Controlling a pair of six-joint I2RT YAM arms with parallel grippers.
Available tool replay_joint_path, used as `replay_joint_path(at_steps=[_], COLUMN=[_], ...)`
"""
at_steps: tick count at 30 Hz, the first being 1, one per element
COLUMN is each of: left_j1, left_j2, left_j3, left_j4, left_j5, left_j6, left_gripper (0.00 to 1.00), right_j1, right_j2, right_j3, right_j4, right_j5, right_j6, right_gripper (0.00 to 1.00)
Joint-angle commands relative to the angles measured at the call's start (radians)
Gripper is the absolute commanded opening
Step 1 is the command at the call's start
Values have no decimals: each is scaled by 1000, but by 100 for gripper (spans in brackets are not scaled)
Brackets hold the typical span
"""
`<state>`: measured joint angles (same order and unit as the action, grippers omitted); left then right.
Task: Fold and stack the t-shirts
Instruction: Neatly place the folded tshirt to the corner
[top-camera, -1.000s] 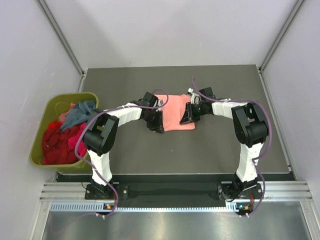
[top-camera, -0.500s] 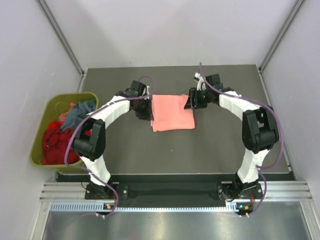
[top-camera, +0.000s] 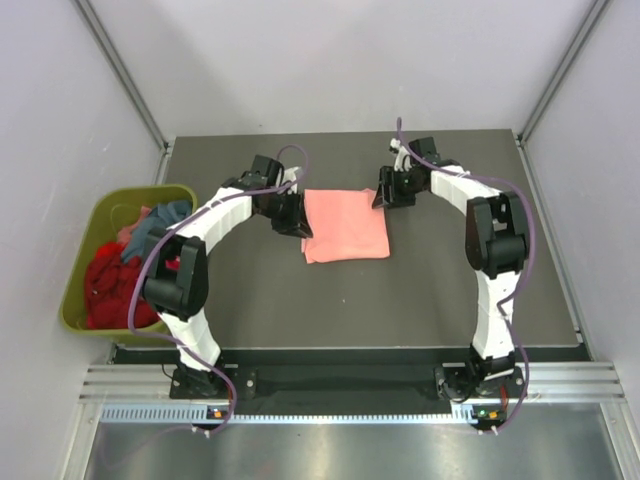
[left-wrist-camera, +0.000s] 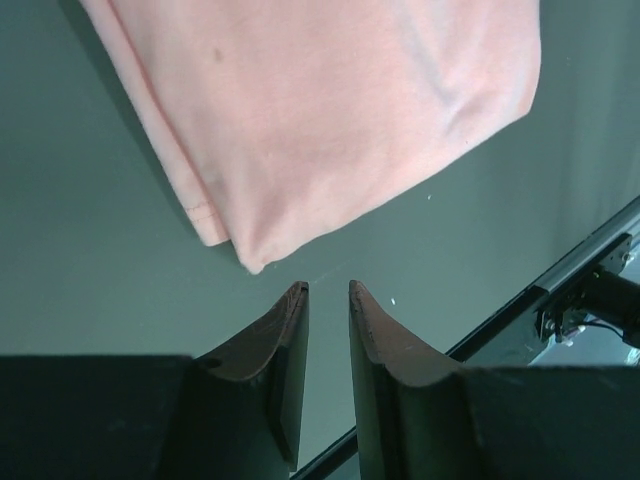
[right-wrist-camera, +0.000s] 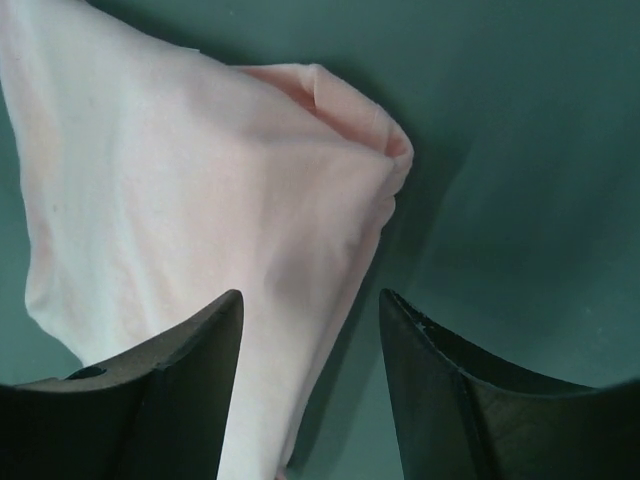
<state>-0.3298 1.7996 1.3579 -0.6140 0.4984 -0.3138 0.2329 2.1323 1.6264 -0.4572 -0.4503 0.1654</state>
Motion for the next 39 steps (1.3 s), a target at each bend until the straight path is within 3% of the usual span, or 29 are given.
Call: replay_joint_path(at_steps=[1,7,16,26,39], left_j1=[0,0,0,0,-2], left_j2=[-65,-134,-141,-117,-117], left_j3=[30,-39,-88,-97,-105], left_j4=[-23,14,39,42,54], left_j5=[52,34,22,37,65], left_j6=[58,48,61,68,68], left_gripper=[28,27,28,28,29], right_j1=[-9,-15,-90,-196,-435], right_j2=[32,124,195,245,267], right_j3=[69,110,211,386,484], right_j4=[-8,21,6,-256,-354], right_j5=[-56,-131,-143,-58,48], right_j6=[-26,-29,-43,-228,-296], right_gripper=[57,44,0,0,0])
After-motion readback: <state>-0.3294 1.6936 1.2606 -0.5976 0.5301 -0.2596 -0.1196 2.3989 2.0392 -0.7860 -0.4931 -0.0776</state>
